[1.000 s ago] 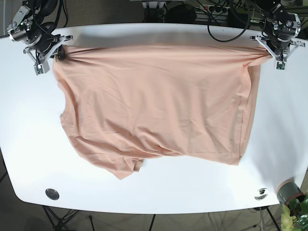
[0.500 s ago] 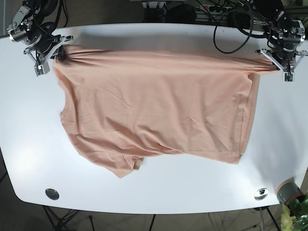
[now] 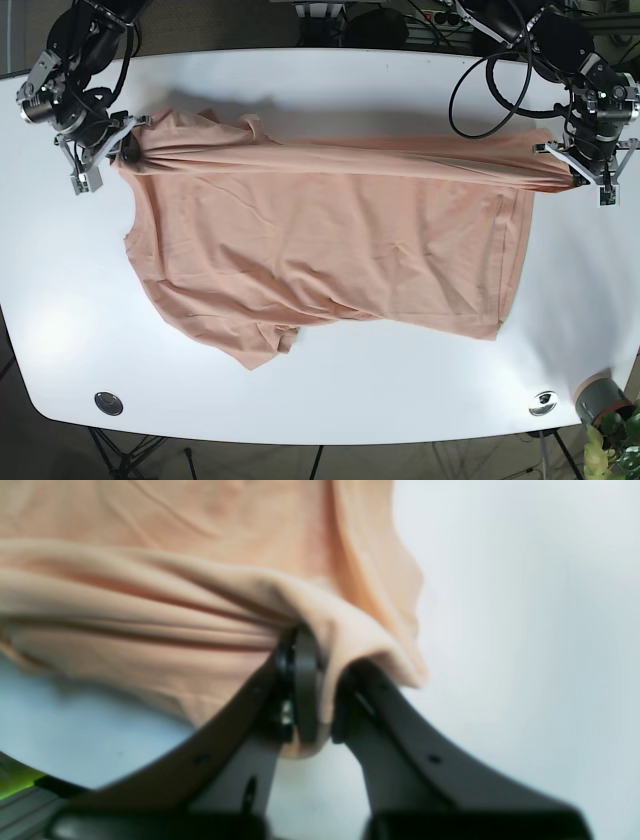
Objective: Fold the T-shirt properly
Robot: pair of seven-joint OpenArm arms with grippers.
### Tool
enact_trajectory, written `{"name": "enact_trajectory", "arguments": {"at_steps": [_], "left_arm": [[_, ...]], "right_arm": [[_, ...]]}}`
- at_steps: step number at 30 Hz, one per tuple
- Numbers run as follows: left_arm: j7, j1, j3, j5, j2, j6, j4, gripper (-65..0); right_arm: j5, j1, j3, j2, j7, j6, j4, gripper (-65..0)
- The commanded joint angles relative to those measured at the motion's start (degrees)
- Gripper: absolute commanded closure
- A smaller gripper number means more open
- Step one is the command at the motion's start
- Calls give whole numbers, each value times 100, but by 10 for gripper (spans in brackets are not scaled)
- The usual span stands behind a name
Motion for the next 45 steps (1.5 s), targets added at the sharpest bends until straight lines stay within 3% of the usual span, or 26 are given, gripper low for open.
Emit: {"name": "enact_trajectory", "arguments": {"at_steps": [1, 9, 13, 16, 20, 23, 24, 27, 34, 38, 45], "left_arm": [[-159, -242, -17, 76, -300, 106, -222, 0], [-177, -761, 1, 76, -564, 106, -1180, 0], [-177, -972, 431, 76, -731, 106, -1506, 0], [-177, -981, 704, 67, -837, 106, -1523, 0], [-177, -1025, 1056, 76, -854, 106, -1541, 0], [-177, -1007, 1240, 67, -872, 106, -1532, -118], [-177, -1007, 1223, 67, -916, 106, -1532, -153], [-177, -1016, 1223, 67, -977, 106, -1558, -235], [-177, -963, 1240, 23, -1179, 106, -1567, -247], [-194, -840, 1284, 23, -1294, 106, -1558, -247], [-863, -453, 1284, 23, -1294, 106, -1523, -247]], "right_arm": [[-25, 188, -86, 93, 90, -12, -129, -24], [-25, 715, -271, 102, 257, -12, -656, -27], [-25, 979, -473, 322, 433, -12, -955, -40], [-17, 1049, -490, 410, 433, -12, -1034, -141], [36, 1049, -490, 533, 415, -12, -973, -377], [221, 821, -411, 524, 362, -12, -516, -509], [317, 706, -323, 506, 309, -12, -393, -523], [766, 434, -130, 480, 178, -12, -138, -531], [1935, -428, -51, 471, -7, -12, -111, -531], [2040, -779, -341, 243, 2, -12, -103, -531], [1821, -885, -930, -12, 195, -12, -305, -531]]}}
